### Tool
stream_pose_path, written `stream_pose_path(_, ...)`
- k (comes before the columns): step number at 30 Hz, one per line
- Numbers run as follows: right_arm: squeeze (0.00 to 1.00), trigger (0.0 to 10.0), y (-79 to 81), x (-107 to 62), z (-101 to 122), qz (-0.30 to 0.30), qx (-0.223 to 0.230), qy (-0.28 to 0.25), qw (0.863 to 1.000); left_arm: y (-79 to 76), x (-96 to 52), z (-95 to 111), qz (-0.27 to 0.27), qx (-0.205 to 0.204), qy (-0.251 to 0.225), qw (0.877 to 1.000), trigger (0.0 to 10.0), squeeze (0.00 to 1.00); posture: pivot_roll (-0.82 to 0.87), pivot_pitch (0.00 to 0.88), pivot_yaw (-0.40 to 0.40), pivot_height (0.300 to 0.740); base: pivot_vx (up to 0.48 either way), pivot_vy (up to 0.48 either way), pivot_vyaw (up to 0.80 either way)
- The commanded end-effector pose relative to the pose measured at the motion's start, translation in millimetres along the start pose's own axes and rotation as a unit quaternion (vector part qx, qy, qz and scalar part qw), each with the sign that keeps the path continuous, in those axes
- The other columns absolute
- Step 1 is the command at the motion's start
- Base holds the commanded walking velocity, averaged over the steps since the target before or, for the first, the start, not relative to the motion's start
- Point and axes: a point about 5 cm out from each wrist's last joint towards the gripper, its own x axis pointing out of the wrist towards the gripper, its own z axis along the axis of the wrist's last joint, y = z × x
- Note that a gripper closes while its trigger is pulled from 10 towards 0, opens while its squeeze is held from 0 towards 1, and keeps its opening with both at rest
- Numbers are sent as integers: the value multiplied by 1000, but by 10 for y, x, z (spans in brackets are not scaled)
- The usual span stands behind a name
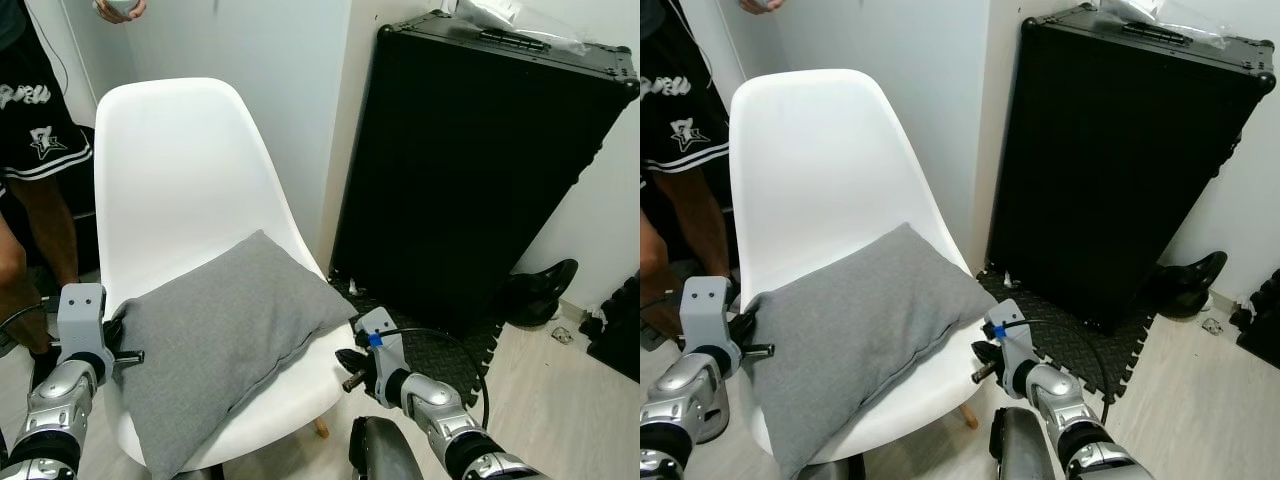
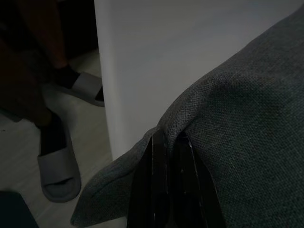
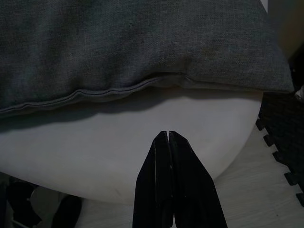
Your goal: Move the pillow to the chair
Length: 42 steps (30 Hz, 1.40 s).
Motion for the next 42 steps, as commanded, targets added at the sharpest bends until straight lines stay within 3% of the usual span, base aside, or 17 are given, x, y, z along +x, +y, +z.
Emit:
stream_pose_path(1, 0, 0, -9, -20, -31, -2, 4, 2, 1000, 12, 18, 51, -3, -22, -11, 1000, 10000, 329, -8, 65, -100, 582, 0, 0, 0)
stream_pose_path(2, 0, 0, -9, -20, -31, -2, 4, 2, 1000, 2, 19, 47, -7, -29, -11, 1000, 10000, 329, -8, 65, -100, 582, 0, 0, 0)
stream_pose_path(3, 0, 0, -10, -20, -30, -2, 4, 2, 1000, -7, 21, 43, -10, -38, -13, 999, 10000, 1000, -9, 63, -99, 582, 0, 0, 0)
stream_pose_path(19, 0, 0, -43, -40, -8, -3, 6, -7, 1000, 9, -10, 63, -44, -50, -26, 997, 10000, 1000, -6, 50, -99, 582, 0, 0, 0)
stream_pose_path(20, 0, 3725, -76, -56, 18, -8, 9, -15, 1000, 32, -11, 93, -40, -52, -33, 997, 10000, 1000, -1, 44, -98, 582, 0, 0, 0)
stream_pose_path(21, 0, 10000, -135, -78, 72, -19, 19, -34, 999, 45, -8, 152, -35, -68, -50, 996, 10000, 1000, -2, 42, -98, 582, 0, 0, 0)
stream_pose_path(22, 0, 10000, -247, -120, 193, -46, 38, -75, 995, 36, 0, 247, -28, -95, -78, 992, 10000, 0, 0, 37, -99, 582, 0, 0, 0)
stream_pose_path(23, 0, 10000, -247, -120, 193, -46, 38, -75, 995, 36, 0, 247, -28, -95, -78, 992, 10000, 0, 0, 37, -99, 582, 0, 0, 0)
stream_pose_path(26, 0, 10000, -498, -227, 446, -155, 47, -156, 974, -84, 24, 315, -18, -111, -102, 988, 10000, 0, 0, 30, -101, 582, 0, 0, 0)
stream_pose_path(28, 0, 10000, -545, -250, 480, -179, 50, -165, 969, -111, 27, 318, -16, -109, -105, 988, 10000, 0, 0, 30, -101, 582, 0, 0, 0)
stream_pose_path(30, 0, 10000, -748, -368, 513, -260, 104, -184, 942, -316, 52, 278, -17, -106, -101, 989, 10000, 0, -8, 24, -97, 582, 0, 0, 0)
stream_pose_path(32, 0, 10000, -835, -430, 496, -296, 128, -185, 928, -498, 64, 251, -25, -104, -96, 990, 10000, 0, -12, 24, -96, 582, 0, 0, 0)
stream_pose_path(34, 0, 10000, -817, -433, 434, -301, 119, -167, 931, -751, 64, 233, -42, -88, -91, 991, 10000, 0, -16, 25, -95, 582, 0, 0, 0)
stream_pose_path(35, 0, 10000, -817, -433, 434, -301, 119, -167, 931, -751, 64, 233, -42, -88, -91, 991, 10000, 0, -16, 25, -95, 582, 0, 0, 0)
stream_pose_path(36, 0, 10000, -742, -409, 380, -291, 102, -158, 938, -971, 44, 223, -64, -60, -88, 992, 10000, 0, -19, 27, -92, 582, 0, 0, 0)
stream_pose_path(37, 0, 10000, -703, -395, 362, -287, 96, -157, 940, -1047, 31, 216, -73, -47, -85, 993, 10000, 0, -19, 27, -90, 582, 0, 0, 0)
stream_pose_path(42, 0, 10000, -547, -322, 332, -266, 68, -157, 949, -1194, -22, 125, -107, -30, -71, 991, 10000, 0, -27, 27, -81, 582, 0, 0, 0)
